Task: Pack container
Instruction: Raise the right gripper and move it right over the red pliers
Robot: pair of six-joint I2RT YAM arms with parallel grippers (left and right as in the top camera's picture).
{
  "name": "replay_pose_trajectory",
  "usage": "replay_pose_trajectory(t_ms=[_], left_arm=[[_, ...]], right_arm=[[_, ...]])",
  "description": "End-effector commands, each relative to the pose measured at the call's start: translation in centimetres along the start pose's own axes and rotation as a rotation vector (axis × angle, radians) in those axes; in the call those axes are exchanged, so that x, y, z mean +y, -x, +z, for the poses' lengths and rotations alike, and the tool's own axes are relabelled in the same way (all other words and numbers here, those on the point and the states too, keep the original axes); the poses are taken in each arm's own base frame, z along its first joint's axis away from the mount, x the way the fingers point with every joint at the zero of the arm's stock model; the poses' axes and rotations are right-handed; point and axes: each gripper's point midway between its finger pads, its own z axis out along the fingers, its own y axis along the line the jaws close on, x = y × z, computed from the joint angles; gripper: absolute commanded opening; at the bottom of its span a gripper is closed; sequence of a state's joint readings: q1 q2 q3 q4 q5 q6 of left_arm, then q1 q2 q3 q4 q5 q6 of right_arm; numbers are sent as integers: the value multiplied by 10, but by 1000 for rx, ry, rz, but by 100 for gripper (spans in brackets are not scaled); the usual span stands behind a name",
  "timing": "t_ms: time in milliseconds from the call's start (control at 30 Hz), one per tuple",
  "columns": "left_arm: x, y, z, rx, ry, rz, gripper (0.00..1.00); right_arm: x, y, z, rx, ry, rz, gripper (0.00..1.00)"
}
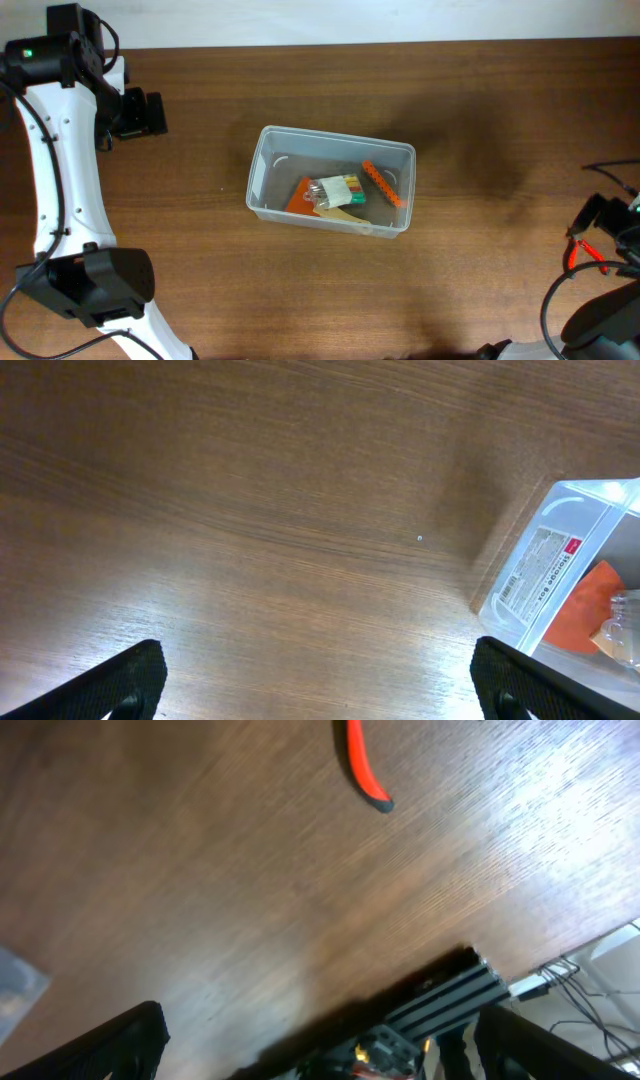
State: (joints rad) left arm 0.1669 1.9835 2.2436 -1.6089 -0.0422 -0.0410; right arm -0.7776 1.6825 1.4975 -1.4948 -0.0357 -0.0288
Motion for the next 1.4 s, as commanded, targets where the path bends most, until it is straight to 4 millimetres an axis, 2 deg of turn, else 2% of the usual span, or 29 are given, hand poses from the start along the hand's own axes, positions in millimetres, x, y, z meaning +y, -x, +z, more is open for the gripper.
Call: replay_pose_trajectory(t_ms=[0, 133, 267, 400, 600, 700, 900, 1100, 1367], left_arm=[[4, 1, -4, -13, 8, 6, 99], [4, 1, -4, -13, 8, 6, 99], [4, 1, -4, -13, 8, 6, 99], [4, 1, -4, -13, 8, 6, 99], [4, 1, -4, -13, 8, 6, 99], [4, 1, -4, -13, 8, 6, 99], [4, 1, -4, -13, 8, 6, 99], [4, 1, -4, -13, 8, 6, 99], [4, 1, -4, -13, 8, 6, 99]], right_arm=[[-5, 8, 13, -26, -24, -91, 99], [-15, 23, 24, -74, -86, -102, 99], [-22, 35, 24, -111, -139, -131, 99], [-4, 49, 24, -164, -108, -301, 99], [14, 55, 30, -164, -123, -454, 99], [15, 54, 41, -125, -121, -457, 99], [12, 46, 74, 21, -102, -452, 99], [13, 55, 85, 13, -99, -392, 99], [12, 57, 104, 53, -95, -362, 99]])
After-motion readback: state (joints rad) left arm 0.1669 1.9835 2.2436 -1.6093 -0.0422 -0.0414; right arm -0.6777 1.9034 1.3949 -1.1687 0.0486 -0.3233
